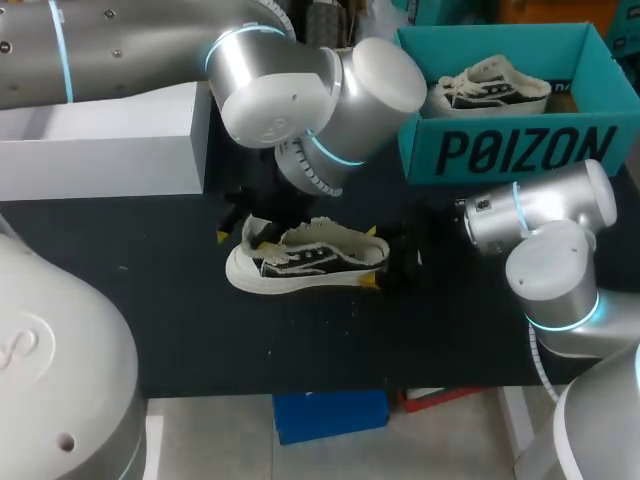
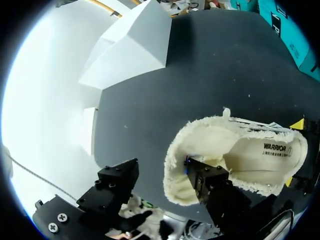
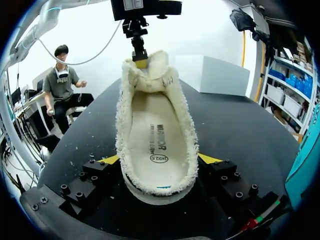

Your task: Take the shoe out of the shoebox, open the shoe tongue, remove and reinsert the insole, then place the shoe into the shoebox

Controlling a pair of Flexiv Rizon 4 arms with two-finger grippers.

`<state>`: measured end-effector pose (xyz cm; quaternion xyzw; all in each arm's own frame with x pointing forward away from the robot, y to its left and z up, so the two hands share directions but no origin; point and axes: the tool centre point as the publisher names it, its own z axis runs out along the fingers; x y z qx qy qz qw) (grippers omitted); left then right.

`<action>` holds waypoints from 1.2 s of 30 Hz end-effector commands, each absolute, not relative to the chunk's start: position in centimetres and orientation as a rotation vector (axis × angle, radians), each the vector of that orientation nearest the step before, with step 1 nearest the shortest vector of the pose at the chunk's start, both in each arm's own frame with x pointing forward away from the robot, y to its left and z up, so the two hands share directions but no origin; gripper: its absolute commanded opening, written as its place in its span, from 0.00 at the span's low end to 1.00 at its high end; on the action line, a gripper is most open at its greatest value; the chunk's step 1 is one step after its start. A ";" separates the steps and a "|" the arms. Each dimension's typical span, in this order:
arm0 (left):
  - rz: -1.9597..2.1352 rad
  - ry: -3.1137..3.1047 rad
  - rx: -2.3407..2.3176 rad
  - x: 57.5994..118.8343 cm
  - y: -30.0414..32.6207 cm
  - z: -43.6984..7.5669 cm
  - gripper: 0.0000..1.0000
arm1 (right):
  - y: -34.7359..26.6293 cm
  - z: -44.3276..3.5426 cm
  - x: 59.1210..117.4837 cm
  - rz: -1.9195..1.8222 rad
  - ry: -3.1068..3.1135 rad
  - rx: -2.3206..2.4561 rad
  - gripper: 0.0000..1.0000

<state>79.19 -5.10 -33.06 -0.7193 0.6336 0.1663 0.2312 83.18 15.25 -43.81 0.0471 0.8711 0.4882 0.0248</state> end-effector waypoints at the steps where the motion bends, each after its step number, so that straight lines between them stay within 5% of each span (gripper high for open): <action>1: 0.436 1.741 -1.997 78.7 -3.9 -33.1 1.00 | 15.0 -44.0 83.4 1.510 2.694 0.149 0.00; 22: 0.495 1.703 -2.108 77.8 -0.8 -36.2 1.00 | 15.0 -44.0 83.4 1.510 2.694 0.149 0.00; 30: 0.347 1.811 -1.974 78.4 -1.8 -32.5 1.00 | 15.0 -44.0 83.4 1.510 2.694 0.149 0.00; 32: 0.243 1.905 -1.913 78.6 -2.3 -31.1 0.45 | 15.0 -44.0 83.4 1.510 2.694 0.149 0.00; 34: 0.142 2.002 -1.819 78.9 -2.9 -29.7 0.04 | 15.0 -44.0 83.4 1.510 2.694 0.149 0.00; 36: 0.044 2.134 -1.704 79.3 -3.7 -28.5 0.00 | 15.0 -44.0 83.4 1.510 2.694 0.149 0.00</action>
